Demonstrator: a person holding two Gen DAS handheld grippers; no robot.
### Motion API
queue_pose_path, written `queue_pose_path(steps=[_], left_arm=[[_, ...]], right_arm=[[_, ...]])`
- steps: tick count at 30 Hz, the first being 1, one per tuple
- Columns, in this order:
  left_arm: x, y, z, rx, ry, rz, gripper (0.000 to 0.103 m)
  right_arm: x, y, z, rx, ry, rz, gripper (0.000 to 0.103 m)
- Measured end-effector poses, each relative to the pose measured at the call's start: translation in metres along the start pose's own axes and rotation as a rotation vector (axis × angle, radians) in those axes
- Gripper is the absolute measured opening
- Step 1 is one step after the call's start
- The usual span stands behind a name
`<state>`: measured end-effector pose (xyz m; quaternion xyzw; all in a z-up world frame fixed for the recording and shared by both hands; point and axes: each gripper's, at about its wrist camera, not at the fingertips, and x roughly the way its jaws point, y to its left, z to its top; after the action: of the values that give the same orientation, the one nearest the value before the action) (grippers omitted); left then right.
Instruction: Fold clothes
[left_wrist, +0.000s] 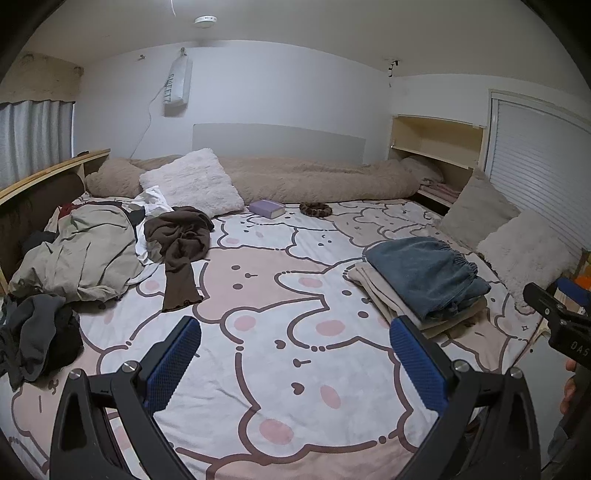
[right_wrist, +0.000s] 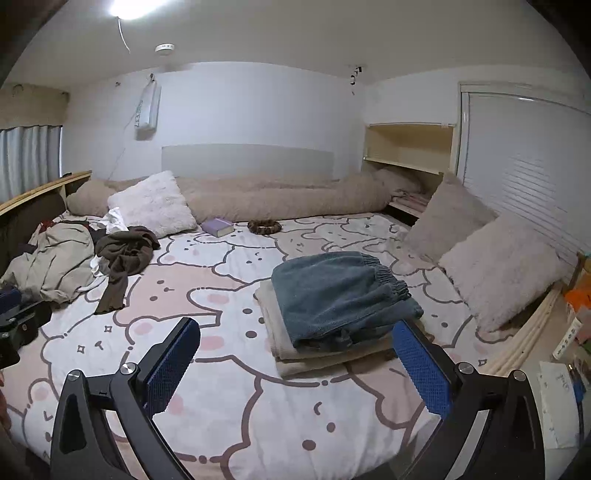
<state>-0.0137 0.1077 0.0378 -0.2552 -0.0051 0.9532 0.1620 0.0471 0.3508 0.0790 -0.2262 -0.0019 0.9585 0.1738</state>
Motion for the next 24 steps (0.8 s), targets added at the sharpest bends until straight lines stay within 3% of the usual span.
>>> queue_pose_path(steps=[24], left_arm=[[0.0016, -0.0034, -0.0029, -0.008, 0.018, -0.018, 0.103]], right_arm=[[0.0065, -0.0063, -0.0081, -0.003, 0.052, -0.011, 0.103]])
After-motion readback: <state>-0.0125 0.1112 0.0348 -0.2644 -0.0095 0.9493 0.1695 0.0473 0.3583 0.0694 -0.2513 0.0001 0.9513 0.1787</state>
